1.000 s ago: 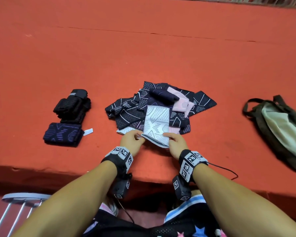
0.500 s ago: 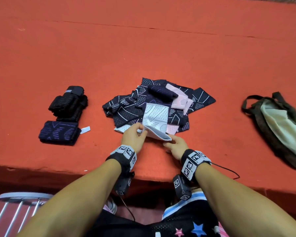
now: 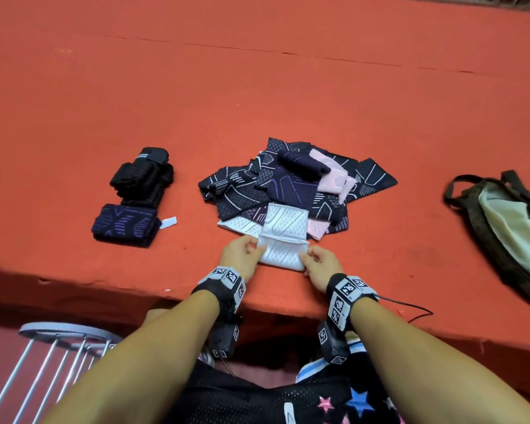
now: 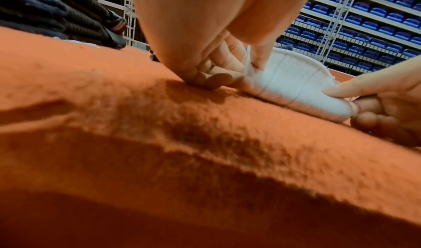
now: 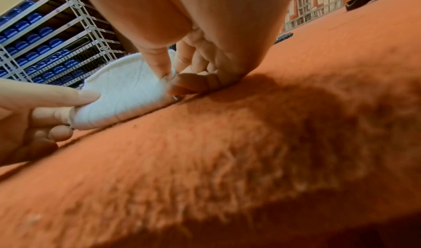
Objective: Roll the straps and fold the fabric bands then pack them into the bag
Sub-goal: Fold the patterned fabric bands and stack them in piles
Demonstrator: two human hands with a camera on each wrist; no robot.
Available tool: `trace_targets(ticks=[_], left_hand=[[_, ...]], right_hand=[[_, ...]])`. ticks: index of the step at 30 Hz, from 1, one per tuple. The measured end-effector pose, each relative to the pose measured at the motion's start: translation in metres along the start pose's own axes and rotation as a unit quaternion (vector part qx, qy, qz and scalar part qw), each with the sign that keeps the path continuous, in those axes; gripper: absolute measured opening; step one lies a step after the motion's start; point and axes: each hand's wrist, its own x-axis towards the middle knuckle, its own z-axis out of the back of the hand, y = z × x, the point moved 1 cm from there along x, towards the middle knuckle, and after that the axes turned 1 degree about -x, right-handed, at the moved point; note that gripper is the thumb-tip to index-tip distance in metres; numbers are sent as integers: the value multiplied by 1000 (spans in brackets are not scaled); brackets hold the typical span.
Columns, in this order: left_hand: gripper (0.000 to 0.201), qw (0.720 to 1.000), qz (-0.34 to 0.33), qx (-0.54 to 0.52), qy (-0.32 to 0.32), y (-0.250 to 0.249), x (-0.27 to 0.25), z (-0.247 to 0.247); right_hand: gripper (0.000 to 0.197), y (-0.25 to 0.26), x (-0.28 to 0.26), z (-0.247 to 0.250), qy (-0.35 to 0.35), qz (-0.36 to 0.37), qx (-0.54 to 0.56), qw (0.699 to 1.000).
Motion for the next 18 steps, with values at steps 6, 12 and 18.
trace_targets(ticks=[6,12,18], left_hand=[[26,999,-25,35,19,4,-7,1],[12,998,-7,31,47,9,-5,1],[25,995,-27,71,61,8,-2,2]], right_hand=[[19,-5,-5,-2,-12,1,-67,998],[13,-5,1,-3,-24,-27,-76,996],[17,1,-4,-2,-59,7,-85,995]])
